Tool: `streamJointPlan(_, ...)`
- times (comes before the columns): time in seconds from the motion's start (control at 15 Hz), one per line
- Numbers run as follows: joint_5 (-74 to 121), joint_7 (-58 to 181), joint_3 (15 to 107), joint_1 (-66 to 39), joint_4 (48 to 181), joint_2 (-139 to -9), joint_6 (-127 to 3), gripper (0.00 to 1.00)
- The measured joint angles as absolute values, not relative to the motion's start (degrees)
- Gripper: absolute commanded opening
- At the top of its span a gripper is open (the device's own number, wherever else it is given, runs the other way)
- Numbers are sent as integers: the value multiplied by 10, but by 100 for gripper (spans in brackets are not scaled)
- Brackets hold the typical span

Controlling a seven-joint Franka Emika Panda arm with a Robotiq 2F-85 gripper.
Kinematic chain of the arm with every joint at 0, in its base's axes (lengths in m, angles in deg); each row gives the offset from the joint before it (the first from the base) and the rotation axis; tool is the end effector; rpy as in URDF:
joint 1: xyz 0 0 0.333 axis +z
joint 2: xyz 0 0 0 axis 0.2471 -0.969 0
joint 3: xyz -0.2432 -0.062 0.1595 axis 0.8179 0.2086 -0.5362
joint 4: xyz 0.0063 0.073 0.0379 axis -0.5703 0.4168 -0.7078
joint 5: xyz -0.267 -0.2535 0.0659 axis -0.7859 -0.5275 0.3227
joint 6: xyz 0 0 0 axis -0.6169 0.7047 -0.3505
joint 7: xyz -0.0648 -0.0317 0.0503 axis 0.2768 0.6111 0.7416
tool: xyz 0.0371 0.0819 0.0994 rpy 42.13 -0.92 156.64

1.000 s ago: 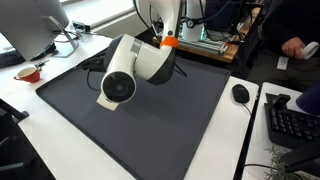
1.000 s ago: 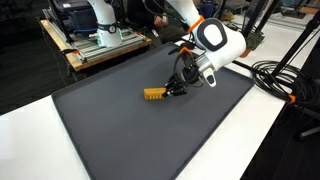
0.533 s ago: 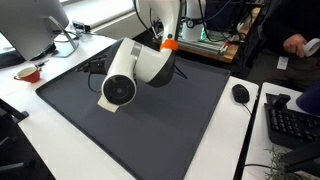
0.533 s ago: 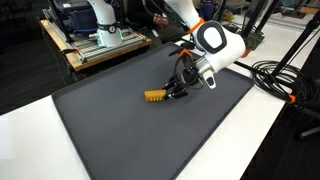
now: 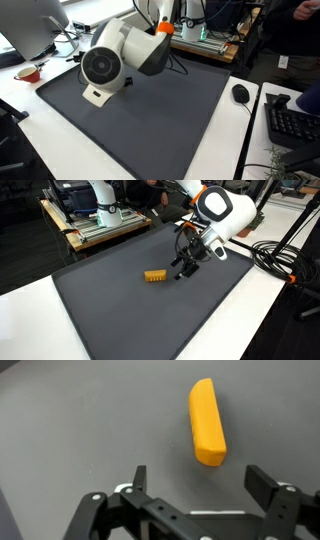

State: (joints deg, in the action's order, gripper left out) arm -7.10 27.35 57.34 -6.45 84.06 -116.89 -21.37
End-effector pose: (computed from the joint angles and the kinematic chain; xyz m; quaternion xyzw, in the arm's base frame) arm 0.6840 0.0196 0.1549 0.8520 0.3806 -0.2755 0.2309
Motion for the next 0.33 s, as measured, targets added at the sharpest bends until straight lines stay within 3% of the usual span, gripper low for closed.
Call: streamJointPlan(0.33,18,271,554,-123,917,-1060,-275,100)
